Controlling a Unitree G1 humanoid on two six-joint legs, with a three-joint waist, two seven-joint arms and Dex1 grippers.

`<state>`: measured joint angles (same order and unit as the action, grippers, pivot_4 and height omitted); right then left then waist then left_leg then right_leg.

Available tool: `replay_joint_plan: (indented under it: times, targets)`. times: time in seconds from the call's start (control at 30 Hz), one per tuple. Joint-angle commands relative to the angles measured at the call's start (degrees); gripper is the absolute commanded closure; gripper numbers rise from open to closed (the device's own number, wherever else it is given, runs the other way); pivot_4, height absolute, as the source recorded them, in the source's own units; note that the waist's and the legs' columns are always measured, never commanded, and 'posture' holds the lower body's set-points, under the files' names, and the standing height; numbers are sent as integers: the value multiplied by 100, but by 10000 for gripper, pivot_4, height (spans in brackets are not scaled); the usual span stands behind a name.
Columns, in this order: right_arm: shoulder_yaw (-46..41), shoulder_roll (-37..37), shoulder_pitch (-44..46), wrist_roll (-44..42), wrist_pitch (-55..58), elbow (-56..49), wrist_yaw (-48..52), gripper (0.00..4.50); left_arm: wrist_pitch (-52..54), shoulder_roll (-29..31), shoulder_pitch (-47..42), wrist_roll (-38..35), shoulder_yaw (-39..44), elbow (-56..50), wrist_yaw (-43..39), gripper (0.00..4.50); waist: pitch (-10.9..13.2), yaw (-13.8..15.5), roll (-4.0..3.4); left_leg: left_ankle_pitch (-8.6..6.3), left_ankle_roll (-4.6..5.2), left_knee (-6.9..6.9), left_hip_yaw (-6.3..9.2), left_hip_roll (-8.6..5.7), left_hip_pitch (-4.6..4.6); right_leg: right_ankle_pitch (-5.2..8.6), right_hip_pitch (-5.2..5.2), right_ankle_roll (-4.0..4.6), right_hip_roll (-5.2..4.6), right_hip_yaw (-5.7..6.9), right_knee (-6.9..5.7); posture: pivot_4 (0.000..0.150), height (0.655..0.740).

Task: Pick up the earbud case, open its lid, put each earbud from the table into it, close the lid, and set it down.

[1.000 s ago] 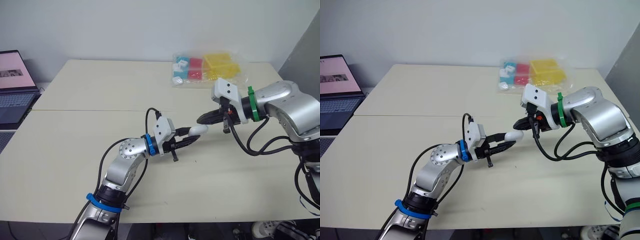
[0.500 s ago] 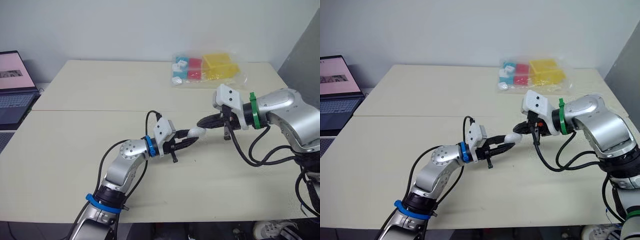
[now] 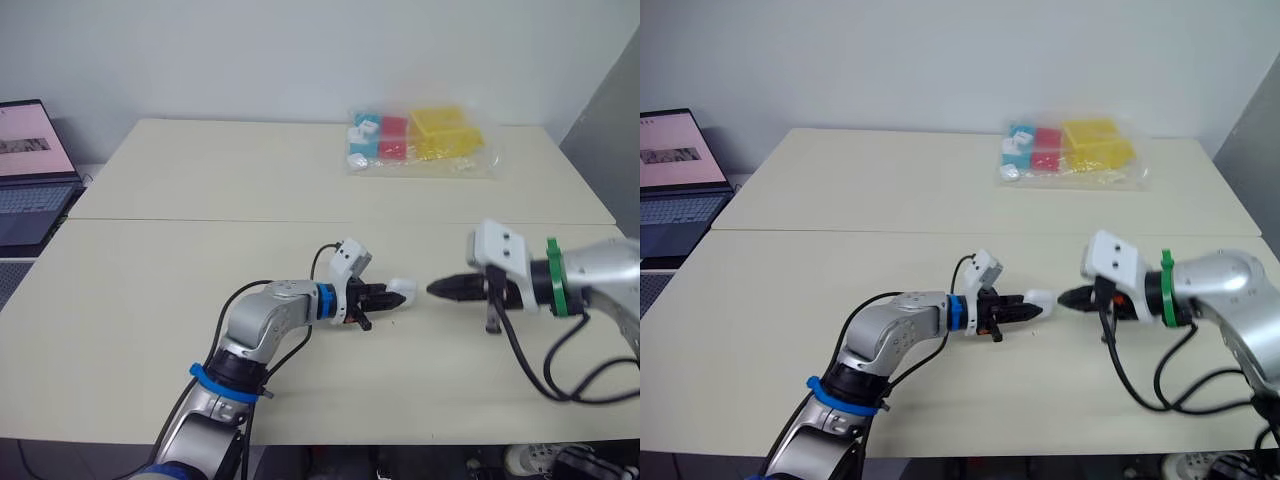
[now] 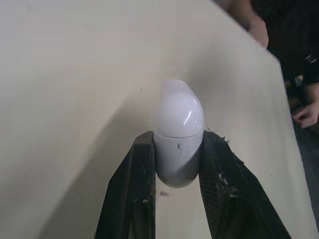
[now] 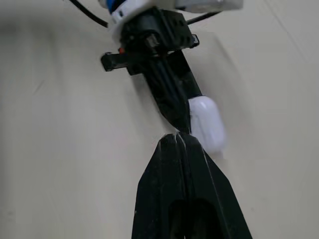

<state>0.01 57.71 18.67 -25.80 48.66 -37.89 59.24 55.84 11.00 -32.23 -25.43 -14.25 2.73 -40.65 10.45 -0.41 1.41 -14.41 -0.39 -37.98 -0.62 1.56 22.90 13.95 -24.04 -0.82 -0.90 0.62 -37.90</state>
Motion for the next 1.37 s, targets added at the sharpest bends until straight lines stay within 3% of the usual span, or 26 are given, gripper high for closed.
replay_joint_plan:
  times: [0.03,0.2,0.43,0.6,0.73,0.87,0.93,1.03,1.2,1.37]
  targets:
    - [-222,73,-101,135,-243,-224,-256,45000,220,28,-136,0,49,94,62,36987,0,-8,1,0,0,-1,0,0,0,-1,-1,1,6,0,-4,1500,7400]
    - [-344,32,-276,40,-240,-215,-448,45000,697,14,-175,-128,221,269,197,36987,0,-4,0,1,-2,-5,12,2,-5,-2,4,5,17,-1,-8,1500,7400]
    - [-480,79,-364,-149,-222,-186,-484,45000,806,500,-59,-173,292,-147,119,15926,0,-6,0,1,-2,0,11,4,0,1,-1,10,19,-8,-5,1500,7400]
    - [-694,117,-361,-247,-169,-69,-486,45000,643,1271,255,-166,451,-716,-61,1608,0,-20,0,1,-2,-1,10,9,-12,-1,3,13,19,-9,-11,1500,7400]
    - [-867,237,-463,-373,-421,-25,-200,45000,-91,1936,633,35,420,-1185,-292,406,-1,-45,-1,1,-2,2,12,17,-15,-2,1,22,20,-9,-13,1500,7400]
    - [-1108,386,-905,40,-1357,234,103,35717,-2587,3158,1398,779,802,-1541,-1088,0,3,-41,5,1,-2,5,12,17,-8,1,-1,29,19,-7,-7,1500,7400]
    - [-1268,462,-1110,130,-1612,319,190,29295,-3520,3590,1891,592,1224,-1680,-1811,0,4,-50,7,0,-4,11,2,24,-4,9,-10,45,5,-12,-4,1500,7400]
    - [-1440,540,-1338,261,-1957,391,294,18364,-4076,3880,2271,444,1547,-1786,-2246,0,9,43,-7,-1,-4,15,1,33,-4,18,-10,51,-24,-5,-6,1500,7400]
    - [-1770,575,-1791,705,-3080,816,604,532,-4443,4037,2383,1129,1798,-1699,-1703,0,9,164,-6,-1,-4,5,-3,13,6,24,-1,45,-29,-2,16,1500,7400]
    - [-1749,542,-1829,645,-3287,1064,748,532,-4477,3910,2221,896,1759,-1572,-1899,0,9,164,-6,0,-4,1,-22,13,1,18,0,36,-28,-4,17,1500,7400]
